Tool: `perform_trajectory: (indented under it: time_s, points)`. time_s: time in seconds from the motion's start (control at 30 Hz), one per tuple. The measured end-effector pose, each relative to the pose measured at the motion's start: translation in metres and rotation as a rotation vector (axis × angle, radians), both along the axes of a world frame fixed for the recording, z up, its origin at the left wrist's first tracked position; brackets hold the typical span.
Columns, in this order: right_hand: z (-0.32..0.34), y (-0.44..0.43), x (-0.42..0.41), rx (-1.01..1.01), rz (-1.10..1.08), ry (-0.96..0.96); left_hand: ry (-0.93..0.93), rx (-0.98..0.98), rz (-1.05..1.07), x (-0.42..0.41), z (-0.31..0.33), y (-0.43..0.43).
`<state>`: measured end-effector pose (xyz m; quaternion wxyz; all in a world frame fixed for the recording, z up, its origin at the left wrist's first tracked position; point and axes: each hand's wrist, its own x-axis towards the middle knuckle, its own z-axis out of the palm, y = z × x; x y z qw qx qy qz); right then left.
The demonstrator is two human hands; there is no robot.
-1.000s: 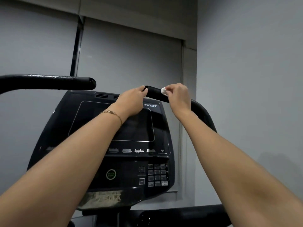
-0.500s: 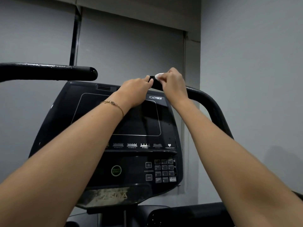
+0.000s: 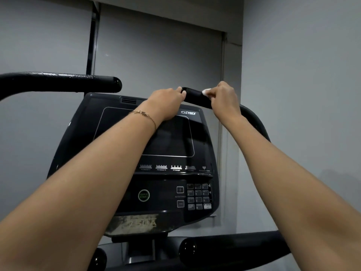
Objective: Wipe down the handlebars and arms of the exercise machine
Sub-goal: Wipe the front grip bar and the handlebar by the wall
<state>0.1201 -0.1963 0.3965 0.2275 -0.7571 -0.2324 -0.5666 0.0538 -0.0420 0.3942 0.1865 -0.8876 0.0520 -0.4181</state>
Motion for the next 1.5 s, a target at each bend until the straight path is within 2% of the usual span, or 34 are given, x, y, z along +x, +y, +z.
perform_trajectory:
  time_s: [0.2,0.3,0.43,0.63,0.8,0.97,1.17,1.27,1.33,1.4,1.5]
  points:
    - [0.011,0.021,-0.003,-0.106,0.033,-0.023,-0.029,0.001,0.026,0.002,0.001,-0.005]
    - [0.003,0.014,0.001,-0.053,0.095,-0.034,-0.03,-0.005,0.035,0.001,0.001,-0.005]
    - [0.012,0.018,-0.003,-0.061,0.018,-0.03,-0.046,0.008,0.053,0.005,0.0,-0.007]
    - [-0.005,0.015,-0.003,-0.122,0.033,-0.117,-0.061,-0.001,0.052,0.006,-0.001,-0.005]
    - [0.012,0.019,-0.006,-0.094,-0.033,-0.043,-0.071,0.022,0.085,0.004,0.0,-0.01]
    - [-0.008,0.013,-0.006,-0.176,-0.008,-0.148,-0.058,0.015,0.077,-0.001,0.0,-0.008]
    - [0.012,0.021,-0.011,-0.177,-0.086,-0.057,-0.054,0.018,0.104,0.005,-0.003,-0.012]
    - [0.002,0.021,-0.011,-0.206,-0.054,-0.108,-0.038,0.012,0.09,0.003,-0.003,-0.008]
    - [-0.007,0.009,-0.008,-0.174,-0.037,-0.097,-0.046,0.026,0.082,0.002,-0.003,-0.006]
    - [-0.012,-0.006,-0.005,-0.081,-0.04,0.011,-0.06,0.037,0.073,0.004,-0.004,-0.006]
    - [-0.011,-0.015,-0.01,0.194,0.127,0.166,-0.073,0.018,0.073,0.01,-0.009,-0.009]
